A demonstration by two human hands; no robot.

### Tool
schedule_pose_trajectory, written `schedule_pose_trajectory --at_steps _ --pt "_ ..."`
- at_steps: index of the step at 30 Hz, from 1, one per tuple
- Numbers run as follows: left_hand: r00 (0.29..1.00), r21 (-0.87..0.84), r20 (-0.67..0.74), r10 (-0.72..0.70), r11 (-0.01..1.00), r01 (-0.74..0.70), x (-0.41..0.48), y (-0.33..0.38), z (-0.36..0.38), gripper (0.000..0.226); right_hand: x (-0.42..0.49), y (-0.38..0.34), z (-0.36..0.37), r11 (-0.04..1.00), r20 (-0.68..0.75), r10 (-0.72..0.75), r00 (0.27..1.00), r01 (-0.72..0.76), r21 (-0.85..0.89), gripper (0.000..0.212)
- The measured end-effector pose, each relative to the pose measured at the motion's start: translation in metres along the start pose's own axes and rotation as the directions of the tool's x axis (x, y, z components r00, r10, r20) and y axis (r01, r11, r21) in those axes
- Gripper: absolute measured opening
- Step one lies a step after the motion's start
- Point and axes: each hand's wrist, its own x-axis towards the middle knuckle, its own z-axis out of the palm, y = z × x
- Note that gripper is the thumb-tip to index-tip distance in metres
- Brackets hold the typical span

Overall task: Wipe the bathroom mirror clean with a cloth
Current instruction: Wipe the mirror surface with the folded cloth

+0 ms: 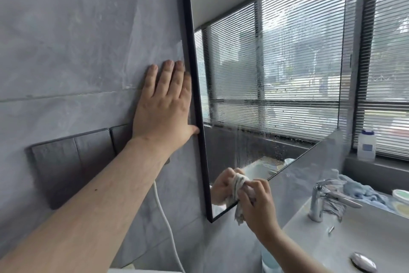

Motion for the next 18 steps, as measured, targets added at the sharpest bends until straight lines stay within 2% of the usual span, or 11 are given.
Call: schedule_pose_trajectory --at_steps 4,10,13,15,18 --pt "1.0 -0.009 0.0 0.003 1.0 -0.003 0.0 -0.001 -0.001 0.123 0.002 -0.001 0.001 1.0 -0.013 -0.011 1.0 0.011 -0.019 0.018" --pt "1.0 -0.03 0.001 0.009 1.0 -0.009 0.0 -0.002 -0.001 0.123 0.052 -0.057 -0.002 0.978 -0.089 -0.208 0.974 0.21 0.012 0.023" --pt "1.0 -0.034 -0.002 0.009 0.999 -0.009 0.0 -0.002 0.001 0.122 0.072 -0.088 -0.002 0.974 -0.087 -0.215 0.973 0.219 0.051 0.026" --pt "1.0 -0.036 -0.008 0.008 0.999 -0.009 0.0 -0.002 0.001 0.122 0.072 -0.091 -0.001 0.974 -0.085 -0.22 0.972 0.224 0.044 0.028" --pt "1.0 -0.039 -0.014 0.006 0.999 -0.006 0.0 -0.002 0.001 0.121 0.048 -0.069 0.002 0.952 -0.069 -0.301 0.951 0.304 0.033 0.033"
